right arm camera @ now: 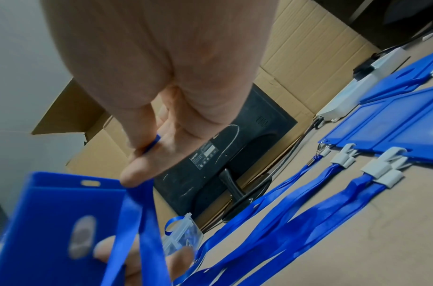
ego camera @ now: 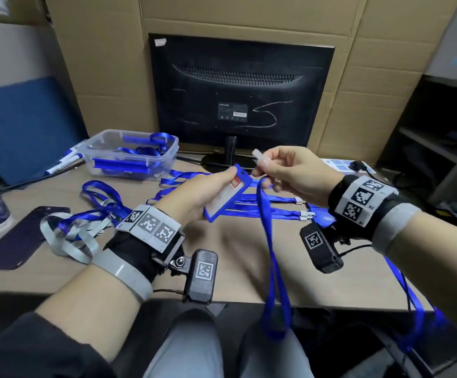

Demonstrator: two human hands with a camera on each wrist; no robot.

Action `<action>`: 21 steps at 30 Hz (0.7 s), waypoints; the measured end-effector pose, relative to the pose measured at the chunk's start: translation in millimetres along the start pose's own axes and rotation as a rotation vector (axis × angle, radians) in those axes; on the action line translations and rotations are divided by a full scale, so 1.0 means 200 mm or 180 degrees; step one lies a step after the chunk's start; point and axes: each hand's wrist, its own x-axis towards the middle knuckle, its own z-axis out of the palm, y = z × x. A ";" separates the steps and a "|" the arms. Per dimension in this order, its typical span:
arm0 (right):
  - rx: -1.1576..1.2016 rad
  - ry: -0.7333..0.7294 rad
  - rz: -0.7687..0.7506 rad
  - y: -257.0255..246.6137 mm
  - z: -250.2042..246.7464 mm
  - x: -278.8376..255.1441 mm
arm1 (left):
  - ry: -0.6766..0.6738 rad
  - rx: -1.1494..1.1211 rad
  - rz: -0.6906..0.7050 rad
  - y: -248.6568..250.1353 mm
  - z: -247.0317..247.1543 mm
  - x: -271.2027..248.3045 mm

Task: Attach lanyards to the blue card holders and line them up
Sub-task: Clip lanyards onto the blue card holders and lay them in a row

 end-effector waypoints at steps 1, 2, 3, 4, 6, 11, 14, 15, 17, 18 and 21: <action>0.0267 0.0071 -0.0024 0.00 0.00 0.01 | -0.0212 -0.0214 -0.0074 0.01 0.01 -0.01; 0.0470 0.0167 -0.0063 0.00 -0.01 0.02 | -0.0345 -0.0321 -0.0149 0.02 0.01 -0.03; 0.0622 0.0279 -0.0111 0.01 -0.01 0.03 | -0.0466 -0.0304 -0.0231 0.03 0.02 -0.04; 0.0748 0.0387 -0.0163 0.01 -0.01 0.03 | -0.0601 -0.0275 -0.0275 0.03 0.03 -0.05; 0.0986 0.0554 -0.0251 0.00 -0.03 0.04 | -0.0950 -0.0329 -0.0355 0.04 0.03 -0.06; 0.0838 0.1088 -0.0373 0.01 -0.08 0.05 | -0.1190 -0.0284 -0.0353 0.01 0.05 -0.05; 0.0026 0.1716 -0.0357 0.04 -0.16 0.05 | -0.0942 -0.0250 -0.0345 0.01 0.03 -0.05; -0.0278 0.1839 -0.0337 0.04 -0.19 0.05 | -0.0837 -0.0220 -0.0309 0.02 0.01 -0.05; -0.0759 0.1662 -0.0195 0.06 -0.21 0.02 | -0.0688 -0.0330 -0.0224 0.04 -0.01 -0.05; -0.0858 0.1320 -0.0064 0.06 -0.20 0.01 | -0.0649 -0.0436 -0.0156 0.05 -0.01 -0.06; -0.1055 -0.0124 0.0486 0.07 -0.12 -0.02 | -0.0709 -0.0706 0.0095 0.10 -0.03 -0.10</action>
